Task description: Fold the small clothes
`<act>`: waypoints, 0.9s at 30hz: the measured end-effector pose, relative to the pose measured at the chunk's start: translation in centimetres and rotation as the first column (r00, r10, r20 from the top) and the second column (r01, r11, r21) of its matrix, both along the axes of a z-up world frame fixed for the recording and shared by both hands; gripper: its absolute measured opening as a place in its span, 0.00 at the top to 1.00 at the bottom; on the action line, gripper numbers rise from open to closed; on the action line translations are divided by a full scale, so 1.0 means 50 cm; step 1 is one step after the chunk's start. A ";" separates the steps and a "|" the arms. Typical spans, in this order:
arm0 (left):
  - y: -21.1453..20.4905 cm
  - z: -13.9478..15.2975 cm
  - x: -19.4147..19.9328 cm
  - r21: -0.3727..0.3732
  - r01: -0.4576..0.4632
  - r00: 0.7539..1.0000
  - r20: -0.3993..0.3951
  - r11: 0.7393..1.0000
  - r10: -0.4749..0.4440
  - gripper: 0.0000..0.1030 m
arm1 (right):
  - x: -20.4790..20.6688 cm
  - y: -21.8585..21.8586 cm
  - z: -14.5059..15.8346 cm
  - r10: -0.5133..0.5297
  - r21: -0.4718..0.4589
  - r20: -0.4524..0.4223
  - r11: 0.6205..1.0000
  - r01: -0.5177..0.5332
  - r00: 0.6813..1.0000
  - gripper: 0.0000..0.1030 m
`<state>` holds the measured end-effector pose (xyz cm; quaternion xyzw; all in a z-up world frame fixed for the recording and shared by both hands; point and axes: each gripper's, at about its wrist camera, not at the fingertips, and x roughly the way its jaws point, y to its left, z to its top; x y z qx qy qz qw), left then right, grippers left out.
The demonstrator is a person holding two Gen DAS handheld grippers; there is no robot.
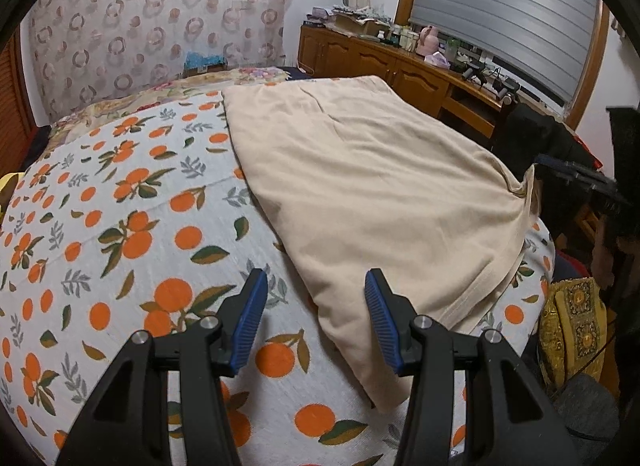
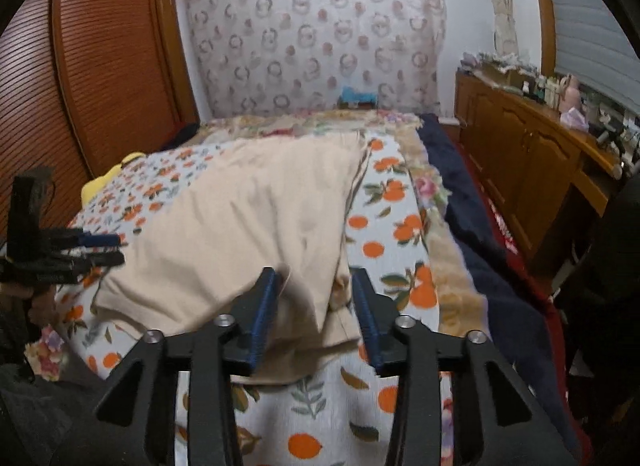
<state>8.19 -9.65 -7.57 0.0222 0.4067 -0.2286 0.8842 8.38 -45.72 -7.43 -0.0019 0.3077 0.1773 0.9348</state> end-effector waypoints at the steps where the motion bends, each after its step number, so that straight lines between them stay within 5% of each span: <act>1: -0.001 -0.001 0.000 0.002 0.001 1.000 -0.003 1.000 -0.001 0.52 | 0.001 0.003 0.005 -0.001 -0.009 0.011 1.000 0.001 1.000 0.55; 7: -0.010 -0.016 -0.004 0.016 0.012 1.000 -0.021 1.000 -0.012 0.52 | 0.019 0.035 0.028 0.006 -0.012 0.060 1.000 -0.006 0.998 0.47; 16: -0.012 -0.034 -0.011 0.023 0.014 0.999 -0.031 1.000 -0.014 0.52 | 0.089 0.047 -0.070 -0.031 -0.107 -0.093 0.994 0.021 0.995 0.46; 27: -0.013 -0.034 -0.013 0.019 0.015 0.999 -0.030 1.000 -0.015 0.52 | 0.095 0.005 -0.105 -0.022 -0.007 -0.193 1.000 0.021 0.981 0.45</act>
